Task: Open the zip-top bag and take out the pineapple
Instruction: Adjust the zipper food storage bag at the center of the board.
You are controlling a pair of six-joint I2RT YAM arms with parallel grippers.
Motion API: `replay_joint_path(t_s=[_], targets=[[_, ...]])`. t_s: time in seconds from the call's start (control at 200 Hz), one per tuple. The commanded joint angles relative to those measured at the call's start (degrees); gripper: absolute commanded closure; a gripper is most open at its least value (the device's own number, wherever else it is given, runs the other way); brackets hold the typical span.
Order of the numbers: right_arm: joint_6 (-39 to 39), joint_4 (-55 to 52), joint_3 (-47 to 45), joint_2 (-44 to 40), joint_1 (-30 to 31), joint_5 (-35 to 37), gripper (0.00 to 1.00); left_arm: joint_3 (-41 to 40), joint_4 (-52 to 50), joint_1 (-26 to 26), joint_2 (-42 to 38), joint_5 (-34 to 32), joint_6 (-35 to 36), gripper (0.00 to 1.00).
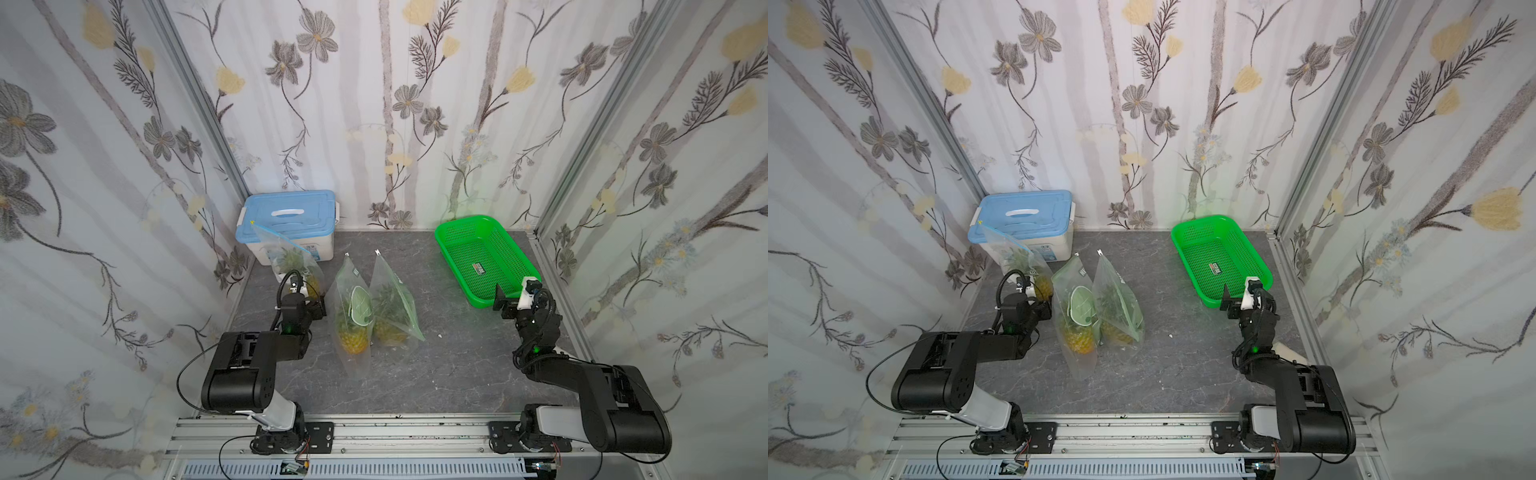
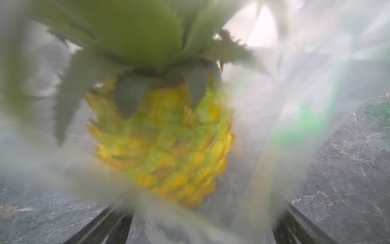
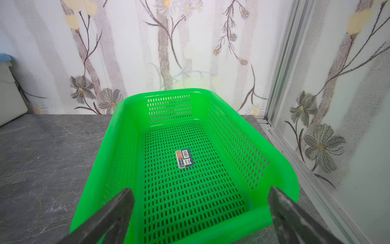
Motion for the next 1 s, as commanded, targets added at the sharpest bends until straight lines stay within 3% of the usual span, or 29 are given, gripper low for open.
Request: replay_joint_path(t_s=[0.0, 0.799, 0.859, 0.929, 0.999], targets=[[-1.0, 4.0, 0.4, 0.2, 0.0, -0.7, 0.0, 0.4, 2.9, 0.1, 0.0, 0.2, 1.0, 0.0], [-0.9, 4.0, 0.4, 0.1, -0.1, -0.8, 0.0, 0.4, 2.8, 0.2, -0.2, 0.4, 1.0, 0.0], [-0.9, 3.4, 0.6, -0.2, 0.0, -1.1, 0.0, 2.5, -2.0, 0.1, -1.8, 1.8, 1.7, 0.0], [-2.0, -1.6, 2.6, -2.3, 0.0, -3.7, 0.0, 8.3, -15.7, 0.0, -5.9, 1.6, 1.5, 0.0], [-0.9, -14.1, 7.6, -5.8, 0.0, -3.2, 0.0, 14.5, -28.3, 0.0, -10.1, -0.5, -1.7, 0.0]])
